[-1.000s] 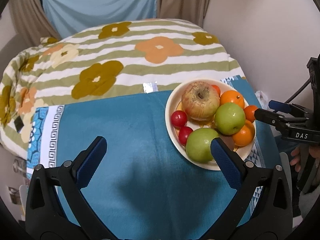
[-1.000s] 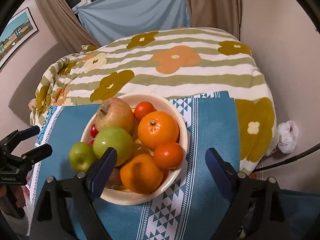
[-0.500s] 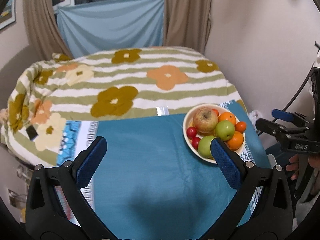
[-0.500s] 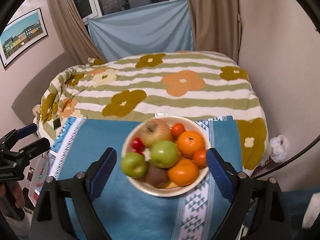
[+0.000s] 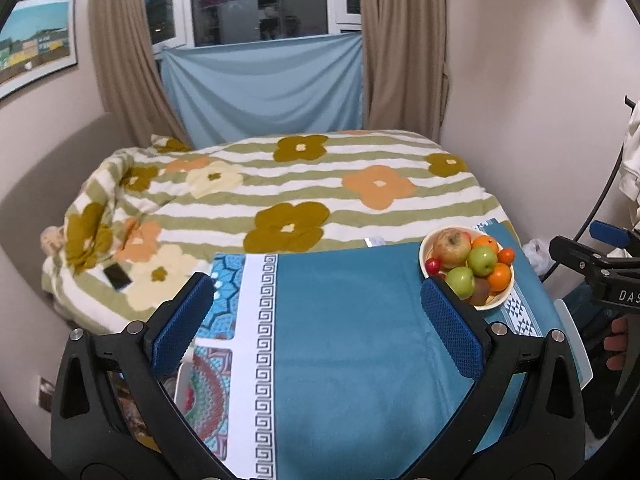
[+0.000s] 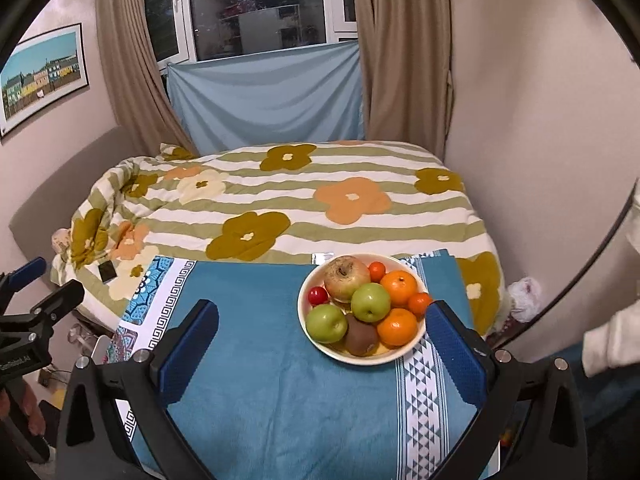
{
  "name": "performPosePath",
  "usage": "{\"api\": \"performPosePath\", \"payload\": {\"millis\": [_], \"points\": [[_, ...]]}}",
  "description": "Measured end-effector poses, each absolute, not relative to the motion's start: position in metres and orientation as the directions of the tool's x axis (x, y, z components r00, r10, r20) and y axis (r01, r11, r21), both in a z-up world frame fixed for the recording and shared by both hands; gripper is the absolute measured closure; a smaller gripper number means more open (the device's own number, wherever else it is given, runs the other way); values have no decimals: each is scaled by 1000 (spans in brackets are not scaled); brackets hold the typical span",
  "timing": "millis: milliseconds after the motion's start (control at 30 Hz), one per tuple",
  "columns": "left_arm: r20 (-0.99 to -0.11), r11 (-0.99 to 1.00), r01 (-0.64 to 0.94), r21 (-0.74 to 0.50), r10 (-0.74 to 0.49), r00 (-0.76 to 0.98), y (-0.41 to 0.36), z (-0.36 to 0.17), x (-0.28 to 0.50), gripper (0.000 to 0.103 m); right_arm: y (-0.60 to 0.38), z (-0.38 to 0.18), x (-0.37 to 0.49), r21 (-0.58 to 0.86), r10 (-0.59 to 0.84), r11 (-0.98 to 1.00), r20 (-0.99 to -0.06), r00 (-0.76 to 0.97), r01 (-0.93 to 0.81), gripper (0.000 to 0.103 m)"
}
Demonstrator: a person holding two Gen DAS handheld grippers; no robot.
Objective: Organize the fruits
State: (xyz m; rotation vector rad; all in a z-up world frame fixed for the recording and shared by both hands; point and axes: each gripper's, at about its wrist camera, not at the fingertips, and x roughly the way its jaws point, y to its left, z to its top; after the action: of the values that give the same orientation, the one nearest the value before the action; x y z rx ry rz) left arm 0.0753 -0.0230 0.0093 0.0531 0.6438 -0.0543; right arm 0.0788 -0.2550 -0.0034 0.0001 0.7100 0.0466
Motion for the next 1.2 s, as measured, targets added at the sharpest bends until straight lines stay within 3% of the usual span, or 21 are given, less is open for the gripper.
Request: {"api": "performPosePath", "payload": {"millis": [400,1200], "points": [[-589,999,46,16,-28,807,-15,-1,53,0,-240,-8,54,-36,-38,999,-644,764,20,0],[-576,998,56,0,-46,816,-9,3,54,0,-227,-9,52,-38,-31,999,-646,762,9,0]]}}
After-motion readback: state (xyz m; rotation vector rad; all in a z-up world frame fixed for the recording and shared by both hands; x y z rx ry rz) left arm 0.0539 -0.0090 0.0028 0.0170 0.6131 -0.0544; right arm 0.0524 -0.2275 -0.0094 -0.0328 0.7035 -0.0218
